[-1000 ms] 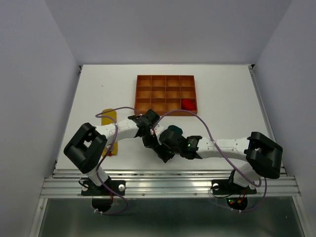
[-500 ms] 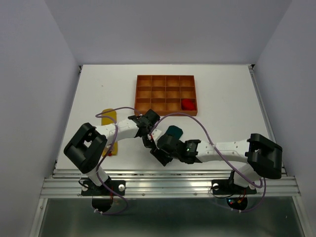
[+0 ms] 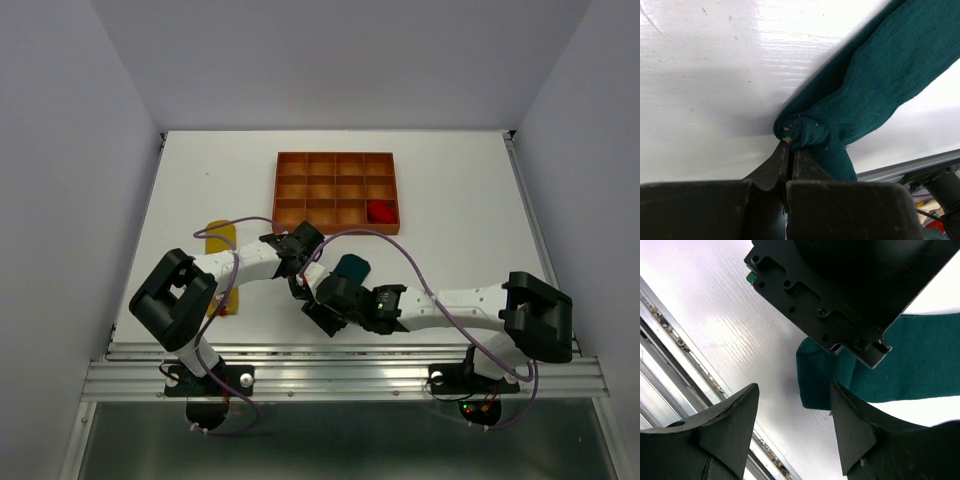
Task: Roll the socks
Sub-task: Roll the sock at the center of the board.
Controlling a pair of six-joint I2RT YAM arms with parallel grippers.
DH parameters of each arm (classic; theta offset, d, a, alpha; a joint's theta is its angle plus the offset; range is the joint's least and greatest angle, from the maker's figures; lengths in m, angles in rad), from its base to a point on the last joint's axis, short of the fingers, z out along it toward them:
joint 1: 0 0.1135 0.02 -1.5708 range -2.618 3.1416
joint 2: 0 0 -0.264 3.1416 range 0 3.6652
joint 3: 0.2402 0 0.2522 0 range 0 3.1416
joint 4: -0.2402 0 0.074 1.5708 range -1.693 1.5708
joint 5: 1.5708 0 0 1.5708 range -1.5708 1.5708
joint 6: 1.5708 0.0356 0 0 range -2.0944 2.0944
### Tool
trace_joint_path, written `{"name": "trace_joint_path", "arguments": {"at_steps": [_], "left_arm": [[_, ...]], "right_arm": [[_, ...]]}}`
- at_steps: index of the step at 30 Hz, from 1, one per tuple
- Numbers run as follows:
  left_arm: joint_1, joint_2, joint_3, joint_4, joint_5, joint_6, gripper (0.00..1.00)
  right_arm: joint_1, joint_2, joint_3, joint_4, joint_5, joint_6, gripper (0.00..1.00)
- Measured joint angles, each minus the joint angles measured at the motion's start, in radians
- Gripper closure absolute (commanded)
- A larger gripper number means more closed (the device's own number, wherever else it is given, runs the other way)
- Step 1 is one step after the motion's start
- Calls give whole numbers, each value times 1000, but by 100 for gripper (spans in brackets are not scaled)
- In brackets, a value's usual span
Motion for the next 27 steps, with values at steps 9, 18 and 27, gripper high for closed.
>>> {"name": "trace_joint_path", "arguments": {"at_steps": [9,18,27], "left_arm": [[-3,0,0,0,-3,-2,100],[-2,0,0,-1,0,-6,100],[-2,0,0,0,4,-6,100]], "right_arm": [[0,41,0,-1,10,12,36],[1,103,0,3,61,23,40],[13,127,0,3,151,30,70]]}}
